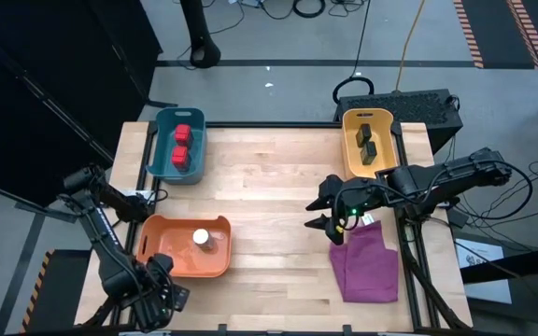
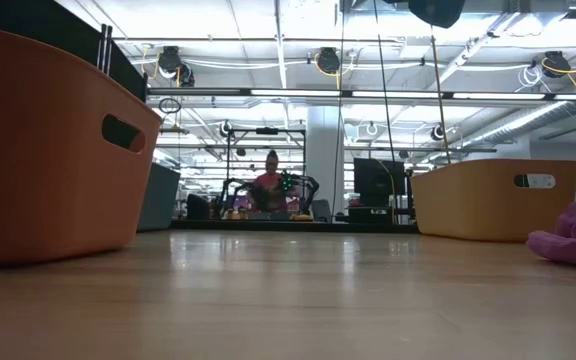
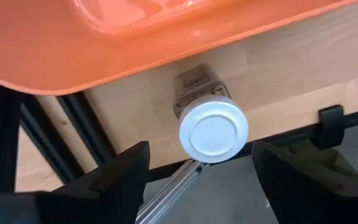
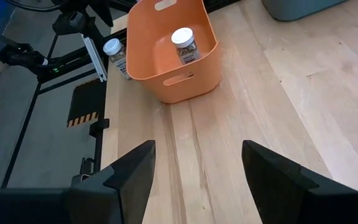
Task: Sort spices by type
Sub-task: Put the white seasoning bottle into the orange bin
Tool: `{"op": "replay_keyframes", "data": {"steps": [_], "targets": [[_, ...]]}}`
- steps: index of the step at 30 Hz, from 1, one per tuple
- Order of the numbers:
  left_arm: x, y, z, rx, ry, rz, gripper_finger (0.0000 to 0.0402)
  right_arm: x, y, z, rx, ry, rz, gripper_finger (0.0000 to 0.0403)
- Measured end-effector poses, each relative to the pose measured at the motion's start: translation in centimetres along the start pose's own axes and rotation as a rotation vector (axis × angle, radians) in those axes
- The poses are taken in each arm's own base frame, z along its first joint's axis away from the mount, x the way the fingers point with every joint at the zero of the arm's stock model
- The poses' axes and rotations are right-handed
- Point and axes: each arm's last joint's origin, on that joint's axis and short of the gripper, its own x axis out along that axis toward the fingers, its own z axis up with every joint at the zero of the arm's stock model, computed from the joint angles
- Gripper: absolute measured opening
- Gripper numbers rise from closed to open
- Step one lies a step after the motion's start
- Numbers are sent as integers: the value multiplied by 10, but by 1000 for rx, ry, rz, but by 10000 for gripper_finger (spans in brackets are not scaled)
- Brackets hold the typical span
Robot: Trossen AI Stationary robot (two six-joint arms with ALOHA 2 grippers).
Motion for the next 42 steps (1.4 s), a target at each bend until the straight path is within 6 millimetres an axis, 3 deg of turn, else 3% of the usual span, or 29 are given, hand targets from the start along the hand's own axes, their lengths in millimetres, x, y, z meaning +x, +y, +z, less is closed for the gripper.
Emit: {"op": "replay_keyframes", "data": {"steps": [7, 25, 29, 34, 42], "targets": [[2, -3, -2, 2, -4, -33, 290, 0, 0, 0, -12, 0, -1, 222], [43, -18, -10, -8, -82, 67, 289, 0, 0, 0, -27, 1, 0, 222], [44, -20, -11, -9, -77, 61, 268, 0, 0, 0, -27, 1, 0, 222], [44, -19, -11, -10, -77, 63, 212, 0, 0, 0, -31, 1, 0, 222], [43, -20, -12, -9, -50, 60, 210, 0, 0, 0, -41, 1, 0, 222]]}}
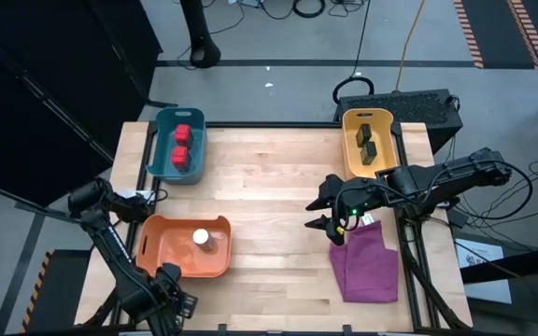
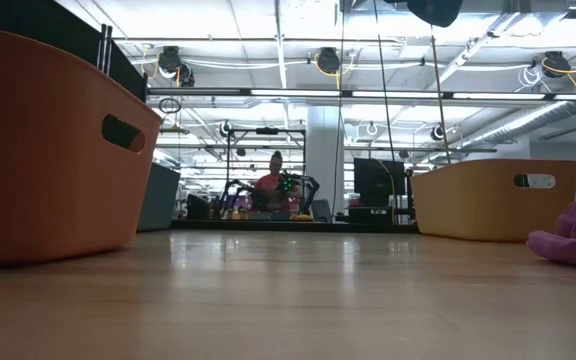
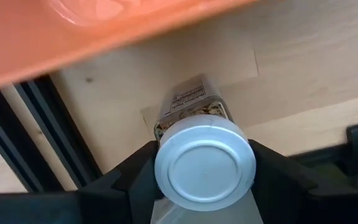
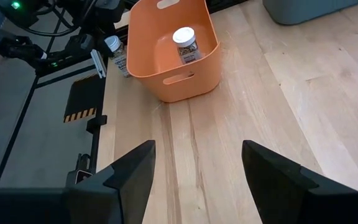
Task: Sort spices by type
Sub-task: Put the white seasoning bottle into the orange bin
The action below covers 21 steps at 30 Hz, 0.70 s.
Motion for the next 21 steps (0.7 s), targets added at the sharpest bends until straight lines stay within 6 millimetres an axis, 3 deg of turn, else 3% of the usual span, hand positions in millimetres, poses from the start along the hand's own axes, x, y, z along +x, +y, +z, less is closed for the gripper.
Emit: {"op": "replay_keyframes", "data": {"steps": [6, 11, 17, 21], "targets": [[-36, -5, -7, 69, 78, -95, 210, 0, 0, 0, -1, 0, 0, 222], [-85, -14, -4, 154, 142, -249, 210, 0, 0, 0, -1, 0, 0, 222], [-139, -21, 32, 213, 81, -276, 210, 0, 0, 0, 0, -1, 0, 222], [-163, -18, 62, 239, -8, -243, 210, 0, 0, 0, 1, 0, 0, 222]]}}
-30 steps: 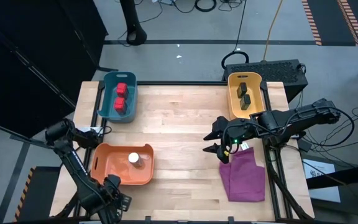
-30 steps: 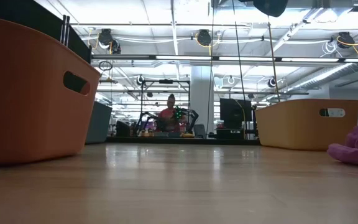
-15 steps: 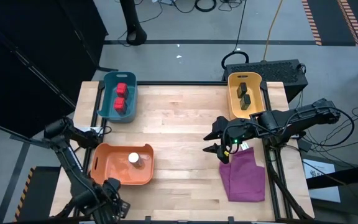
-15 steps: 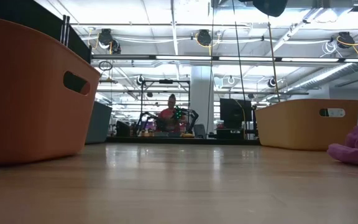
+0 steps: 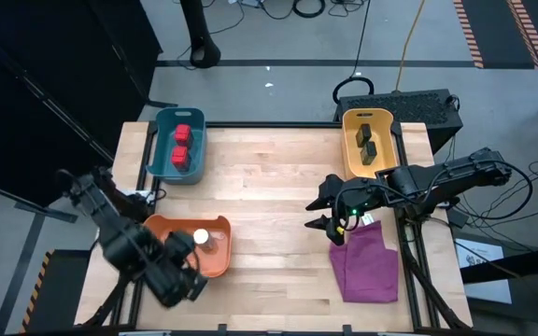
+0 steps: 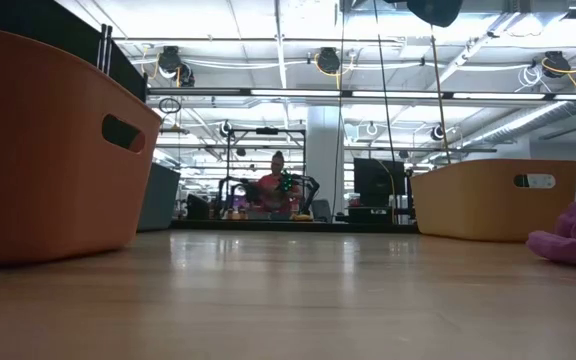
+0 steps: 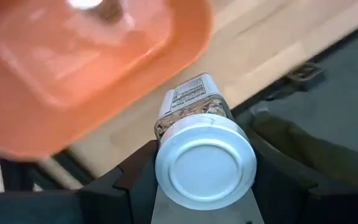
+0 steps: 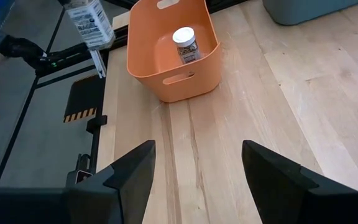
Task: Sort spices by type
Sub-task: Put the white seasoning bottle into the orange bin
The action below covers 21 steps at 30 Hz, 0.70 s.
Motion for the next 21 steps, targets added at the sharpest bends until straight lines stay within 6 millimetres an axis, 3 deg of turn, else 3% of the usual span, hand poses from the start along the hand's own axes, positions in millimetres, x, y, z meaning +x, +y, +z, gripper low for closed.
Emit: {"op": "replay_keyframes", "data": {"steps": [10, 16, 21], "targets": [[-17, 5, 53, 112, -70, -51, 210, 0, 0, 0, 2, -1, 0, 222], [-15, 7, 66, 174, -70, -35, 210, 0, 0, 0, -4, 0, 0, 222], [0, 24, 71, 149, -22, 37, 210, 0, 0, 0, -6, 0, 0, 222]]}}
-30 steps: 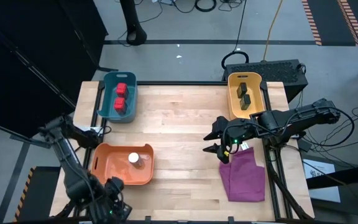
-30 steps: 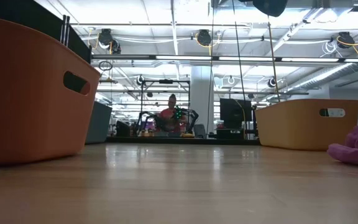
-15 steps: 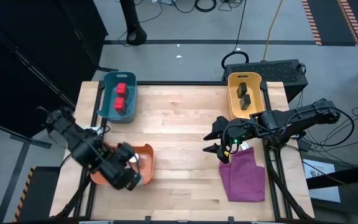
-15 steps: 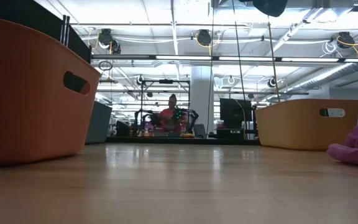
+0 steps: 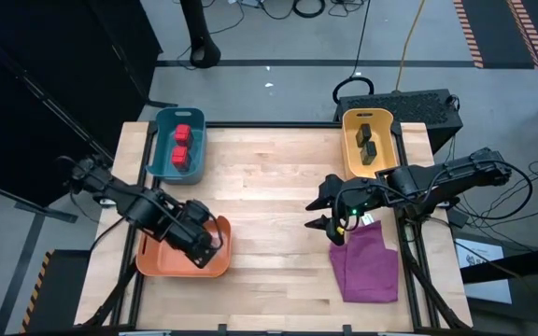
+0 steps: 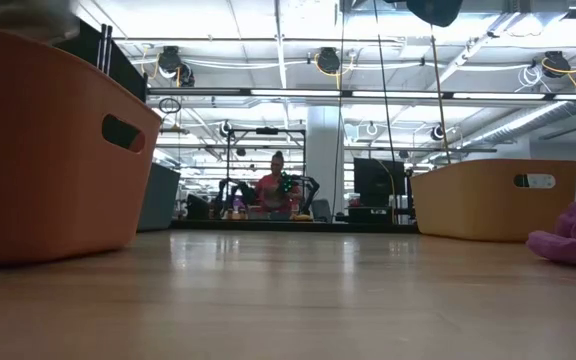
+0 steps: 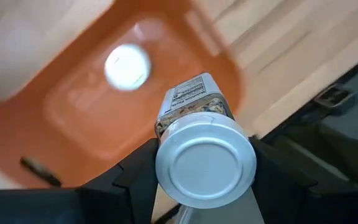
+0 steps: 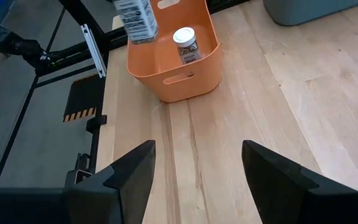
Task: Sort spices by type
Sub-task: Put the white seasoning bottle into the orange bin
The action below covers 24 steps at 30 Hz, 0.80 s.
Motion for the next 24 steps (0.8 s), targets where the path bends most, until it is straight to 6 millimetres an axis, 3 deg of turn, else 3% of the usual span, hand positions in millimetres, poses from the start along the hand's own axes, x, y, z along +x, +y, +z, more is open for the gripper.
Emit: {"op": "replay_keyframes", "data": {"steps": [4, 13, 24], "targets": [[8, 24, -8, -34, 69, 41, 210, 0, 0, 0, 0, 0, 1, 222], [2, 77, -22, -179, 72, 17, 210, 0, 0, 0, 9, 1, 1, 222], [61, 103, -21, -110, 58, 243, 210, 0, 0, 0, 2, 0, 1, 222]]}}
